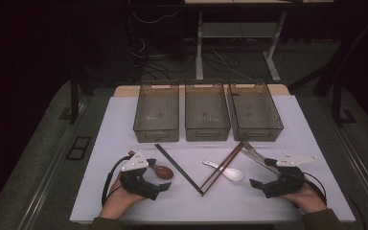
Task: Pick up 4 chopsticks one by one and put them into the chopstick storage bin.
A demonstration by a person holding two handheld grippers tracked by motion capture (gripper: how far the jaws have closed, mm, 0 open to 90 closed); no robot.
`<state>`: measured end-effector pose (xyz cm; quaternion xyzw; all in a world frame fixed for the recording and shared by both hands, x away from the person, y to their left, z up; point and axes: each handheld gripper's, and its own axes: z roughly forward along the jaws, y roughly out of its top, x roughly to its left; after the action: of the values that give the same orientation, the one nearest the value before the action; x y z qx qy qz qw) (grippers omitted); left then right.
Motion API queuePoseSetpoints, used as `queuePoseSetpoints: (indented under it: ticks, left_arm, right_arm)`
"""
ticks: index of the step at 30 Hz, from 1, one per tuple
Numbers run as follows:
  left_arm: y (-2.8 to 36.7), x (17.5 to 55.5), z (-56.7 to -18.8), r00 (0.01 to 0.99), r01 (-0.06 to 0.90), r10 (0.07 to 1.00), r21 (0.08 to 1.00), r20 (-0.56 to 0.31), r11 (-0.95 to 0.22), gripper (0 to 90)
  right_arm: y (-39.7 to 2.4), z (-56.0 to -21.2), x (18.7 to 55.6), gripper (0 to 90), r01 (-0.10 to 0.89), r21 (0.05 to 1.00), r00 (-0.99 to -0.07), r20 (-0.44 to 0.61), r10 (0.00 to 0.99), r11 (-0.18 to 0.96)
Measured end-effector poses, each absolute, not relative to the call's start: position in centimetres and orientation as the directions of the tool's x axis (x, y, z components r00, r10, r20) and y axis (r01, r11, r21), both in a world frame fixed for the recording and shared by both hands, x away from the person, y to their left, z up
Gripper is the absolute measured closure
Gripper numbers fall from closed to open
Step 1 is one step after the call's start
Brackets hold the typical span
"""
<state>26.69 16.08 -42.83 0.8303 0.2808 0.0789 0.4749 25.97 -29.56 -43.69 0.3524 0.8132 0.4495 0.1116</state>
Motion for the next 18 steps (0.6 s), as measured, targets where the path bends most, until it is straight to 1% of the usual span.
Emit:
queuePoseSetpoints:
  ticks: [7,14,18]
  left_arm:
    - [16.07,26.80,-42.67,0.828,0.396,0.542,0.833,-0.141,-0.387,0.0]
    - [15.87,27.03,-42.55,0.840,0.377,0.529,0.834,-0.124,-0.403,6.4]
    - [15.73,27.38,-42.44,0.840,0.375,0.529,0.835,-0.123,-0.403,13.6]
  right_arm:
    - [-29.60,-43.69,26.00,0.9,0.477,0.812,-0.726,0.148,0.672,0.336]
    - [-29.42,-43.68,25.99,0.9,0.480,0.812,-0.728,0.157,0.667,0.332]
    - [-29.26,-43.78,26.03,0.9,0.479,0.808,-0.732,0.152,0.664,0.343]
